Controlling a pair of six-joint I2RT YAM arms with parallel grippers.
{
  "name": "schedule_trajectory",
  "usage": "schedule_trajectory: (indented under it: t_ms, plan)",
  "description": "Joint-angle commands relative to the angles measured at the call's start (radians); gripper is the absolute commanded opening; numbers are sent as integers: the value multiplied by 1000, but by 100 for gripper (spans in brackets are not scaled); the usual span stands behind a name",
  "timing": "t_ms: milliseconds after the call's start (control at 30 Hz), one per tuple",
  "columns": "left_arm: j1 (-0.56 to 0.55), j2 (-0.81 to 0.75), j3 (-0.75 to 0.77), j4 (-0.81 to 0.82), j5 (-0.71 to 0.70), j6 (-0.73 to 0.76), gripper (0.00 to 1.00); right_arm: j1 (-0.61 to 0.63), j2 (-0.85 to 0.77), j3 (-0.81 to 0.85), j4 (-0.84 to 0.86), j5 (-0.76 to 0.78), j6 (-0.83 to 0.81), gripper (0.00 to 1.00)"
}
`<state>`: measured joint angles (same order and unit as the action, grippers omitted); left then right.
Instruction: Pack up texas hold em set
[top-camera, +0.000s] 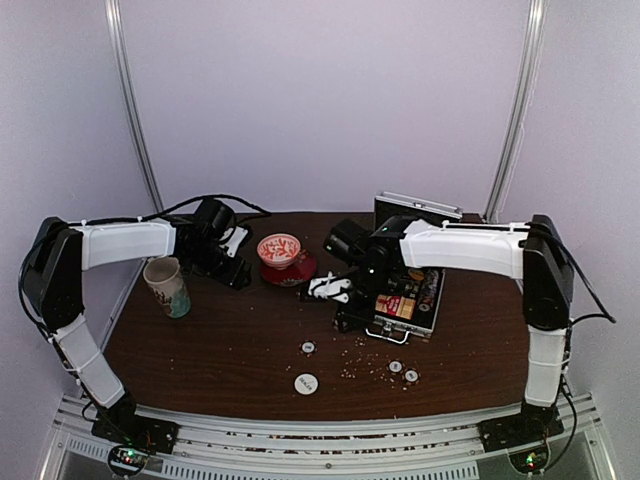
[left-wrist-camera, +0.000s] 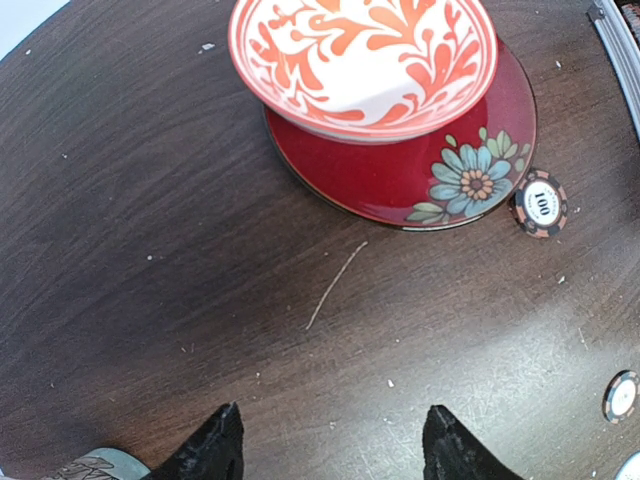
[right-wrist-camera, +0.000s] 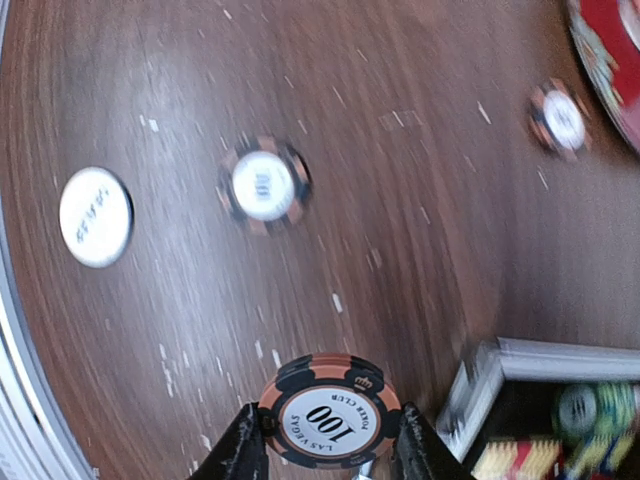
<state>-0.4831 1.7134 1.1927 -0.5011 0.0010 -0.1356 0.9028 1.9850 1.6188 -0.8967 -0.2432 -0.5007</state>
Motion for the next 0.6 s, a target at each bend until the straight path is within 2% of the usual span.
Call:
schedule_trajectory:
  t_ms: [0,200,567]
  plan:
    - [10,-3,-8,27,-5,6,62,43,122,103,45,-53,-6,26]
    - [9,-13,-8,26,-13,8,62,67,232,194,55,-34,12,26]
    - [10,-18,-5,25,-1,10,62,80,279,214,51,-61,15,29]
